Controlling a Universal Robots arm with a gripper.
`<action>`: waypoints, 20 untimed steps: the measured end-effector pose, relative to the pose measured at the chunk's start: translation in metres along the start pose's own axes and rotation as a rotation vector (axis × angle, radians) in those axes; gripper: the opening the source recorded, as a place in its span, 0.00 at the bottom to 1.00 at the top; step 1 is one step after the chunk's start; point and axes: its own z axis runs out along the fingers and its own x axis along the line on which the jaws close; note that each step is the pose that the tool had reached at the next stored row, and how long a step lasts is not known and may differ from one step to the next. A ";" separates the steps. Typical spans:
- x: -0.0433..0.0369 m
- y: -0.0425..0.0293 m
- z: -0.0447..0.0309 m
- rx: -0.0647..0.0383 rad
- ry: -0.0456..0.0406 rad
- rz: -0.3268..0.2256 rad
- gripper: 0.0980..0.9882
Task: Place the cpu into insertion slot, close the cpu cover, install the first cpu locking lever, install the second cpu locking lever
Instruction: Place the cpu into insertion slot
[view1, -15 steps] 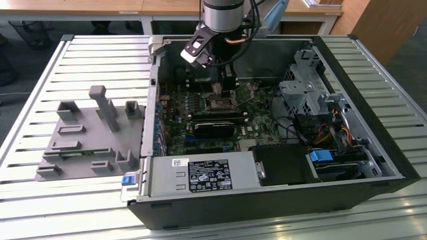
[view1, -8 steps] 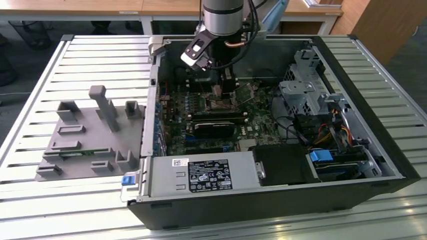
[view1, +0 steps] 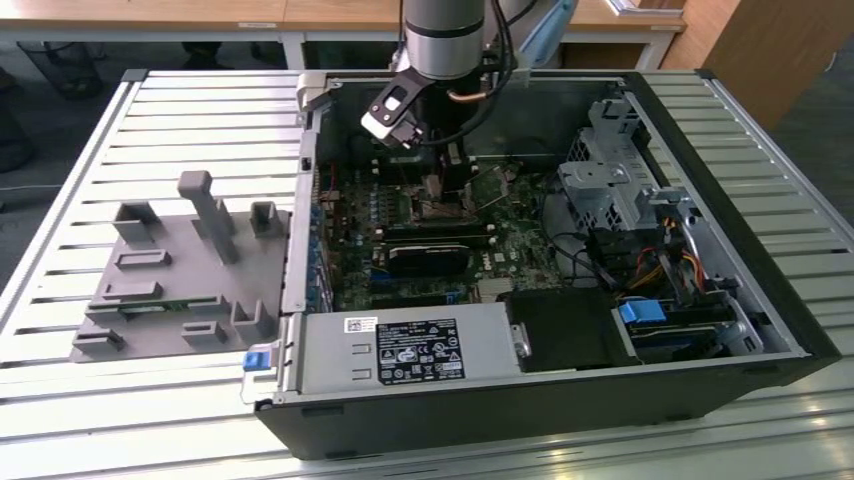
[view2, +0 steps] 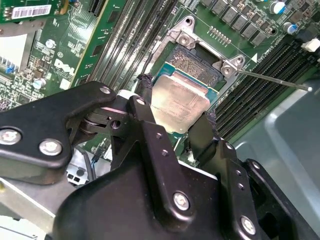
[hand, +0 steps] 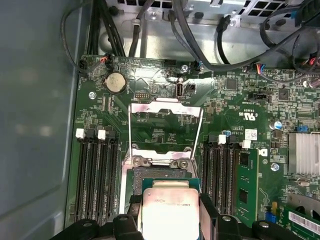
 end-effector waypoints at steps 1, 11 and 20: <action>0.0001 -0.0002 0.0011 0.000 0.0000 0.000 0.49; 0.0015 -0.0030 0.0118 0.000 -0.0004 0.004 0.49; 0.0036 -0.0040 0.0169 0.000 -0.0005 0.006 0.49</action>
